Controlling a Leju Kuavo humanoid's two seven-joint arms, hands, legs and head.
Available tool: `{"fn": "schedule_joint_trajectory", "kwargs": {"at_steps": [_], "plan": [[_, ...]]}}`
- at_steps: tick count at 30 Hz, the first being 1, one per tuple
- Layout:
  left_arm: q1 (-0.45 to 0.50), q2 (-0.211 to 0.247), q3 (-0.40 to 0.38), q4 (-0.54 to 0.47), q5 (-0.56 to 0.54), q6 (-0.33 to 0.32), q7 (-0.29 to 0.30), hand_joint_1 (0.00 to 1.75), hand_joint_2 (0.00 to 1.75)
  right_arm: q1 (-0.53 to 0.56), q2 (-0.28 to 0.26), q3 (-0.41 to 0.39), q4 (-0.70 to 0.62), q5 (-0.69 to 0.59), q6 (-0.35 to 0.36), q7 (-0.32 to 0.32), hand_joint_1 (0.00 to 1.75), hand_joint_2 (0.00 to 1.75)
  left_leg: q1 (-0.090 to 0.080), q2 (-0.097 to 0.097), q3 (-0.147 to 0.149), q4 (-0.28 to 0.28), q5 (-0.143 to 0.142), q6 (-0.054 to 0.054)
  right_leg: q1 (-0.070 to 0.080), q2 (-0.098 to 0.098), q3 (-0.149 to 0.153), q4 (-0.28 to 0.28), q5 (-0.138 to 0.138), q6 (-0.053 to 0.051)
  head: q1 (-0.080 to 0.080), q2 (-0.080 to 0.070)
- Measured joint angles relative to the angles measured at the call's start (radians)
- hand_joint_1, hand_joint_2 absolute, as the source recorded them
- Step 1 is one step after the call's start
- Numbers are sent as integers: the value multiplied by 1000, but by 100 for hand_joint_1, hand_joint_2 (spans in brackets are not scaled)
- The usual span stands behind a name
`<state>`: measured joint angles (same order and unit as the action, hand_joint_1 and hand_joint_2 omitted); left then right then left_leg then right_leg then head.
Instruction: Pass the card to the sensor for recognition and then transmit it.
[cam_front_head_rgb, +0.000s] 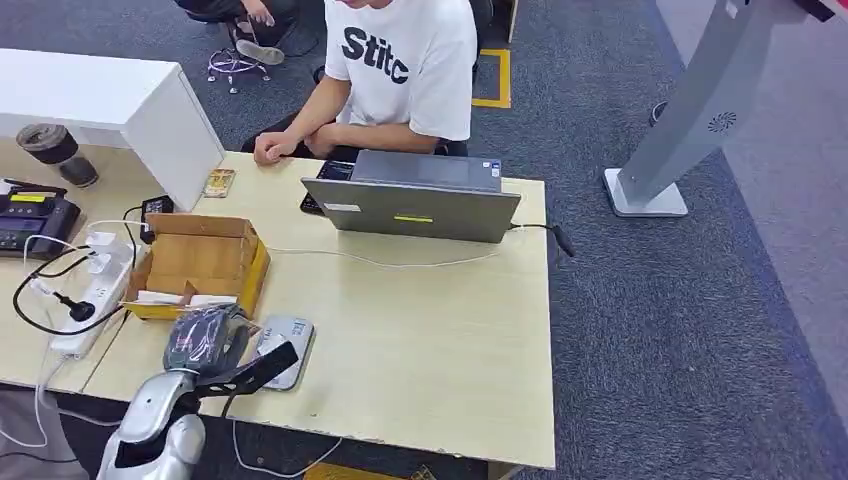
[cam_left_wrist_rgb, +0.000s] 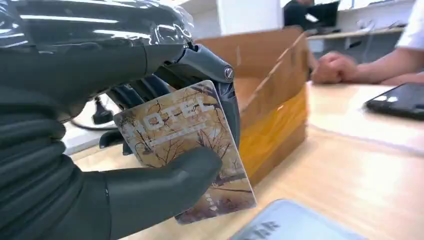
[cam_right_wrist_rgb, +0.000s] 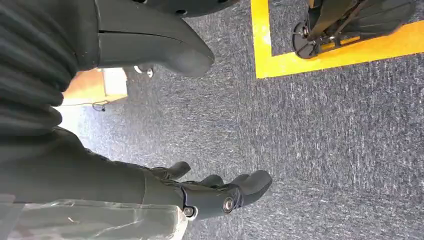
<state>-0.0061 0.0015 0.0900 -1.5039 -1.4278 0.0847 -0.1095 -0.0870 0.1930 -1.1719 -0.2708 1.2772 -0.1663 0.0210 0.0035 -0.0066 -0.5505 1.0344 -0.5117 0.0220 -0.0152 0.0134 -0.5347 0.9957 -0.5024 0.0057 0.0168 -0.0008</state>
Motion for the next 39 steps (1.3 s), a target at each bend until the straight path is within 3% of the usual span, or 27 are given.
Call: {"fn": "schedule_joint_trajectory", "kwargs": {"at_steps": [6,11,27,39], "plan": [[36,10,-114,-132,-7,8,13,175,175,1,0,-1,-1,-3,-11,-9,0,175,0,0,0,0,0,0,0,0,0,0,0,0,0,0],[49,22,-164,-182,-10,10,18,175,175,1,0,-1,-1,-1,-13,-10,0,175,0,0,0,0,0,0,0,0,0,0,0,0,0,0],[49,61,-211,-149,-27,-35,90,175,175,1,0,-1,-1,20,-8,-6,0,175,0,0,0,0,0,0,0,0,0,0,0,0,0,0],[49,69,-211,-104,-37,-45,98,175,175,1,0,-1,-1,21,3,-4,0,175,0,0,0,0,0,0,0,0,0,0,0,0,0,0]]}}
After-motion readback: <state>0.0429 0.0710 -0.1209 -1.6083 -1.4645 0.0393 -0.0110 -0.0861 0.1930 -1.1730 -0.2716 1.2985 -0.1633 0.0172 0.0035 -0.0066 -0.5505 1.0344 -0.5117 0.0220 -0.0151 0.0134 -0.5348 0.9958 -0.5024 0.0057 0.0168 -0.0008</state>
